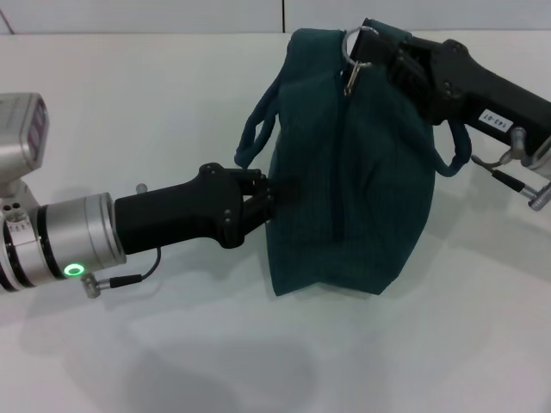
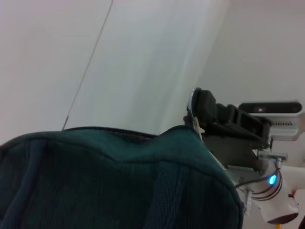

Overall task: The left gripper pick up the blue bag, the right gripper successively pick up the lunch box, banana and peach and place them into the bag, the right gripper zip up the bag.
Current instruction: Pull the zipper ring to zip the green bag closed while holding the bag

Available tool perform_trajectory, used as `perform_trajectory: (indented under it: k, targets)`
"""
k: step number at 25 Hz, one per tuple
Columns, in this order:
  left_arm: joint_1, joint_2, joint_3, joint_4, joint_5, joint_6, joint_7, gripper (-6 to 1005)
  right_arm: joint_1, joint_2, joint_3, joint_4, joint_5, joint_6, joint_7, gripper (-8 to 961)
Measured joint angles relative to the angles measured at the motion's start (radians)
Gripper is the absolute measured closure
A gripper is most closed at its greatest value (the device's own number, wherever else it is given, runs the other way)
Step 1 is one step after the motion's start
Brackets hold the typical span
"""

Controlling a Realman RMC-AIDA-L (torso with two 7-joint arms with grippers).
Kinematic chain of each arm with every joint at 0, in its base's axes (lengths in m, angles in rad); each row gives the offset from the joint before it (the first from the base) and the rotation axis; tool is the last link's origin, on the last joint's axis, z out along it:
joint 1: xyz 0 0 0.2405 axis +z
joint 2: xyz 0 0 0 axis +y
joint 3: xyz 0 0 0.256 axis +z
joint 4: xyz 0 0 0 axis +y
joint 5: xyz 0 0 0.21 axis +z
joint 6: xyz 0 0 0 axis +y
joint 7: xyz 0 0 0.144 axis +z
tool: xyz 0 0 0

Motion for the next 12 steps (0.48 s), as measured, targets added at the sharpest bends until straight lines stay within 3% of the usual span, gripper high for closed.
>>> perform_trajectory:
  k: [12]
  targets:
    - [0.002,0.007,0.072,0.003,0.04,0.105,0.007,939,-0.018,-0.004,0.001,-0.01,0.036,0.117,0.024,901]
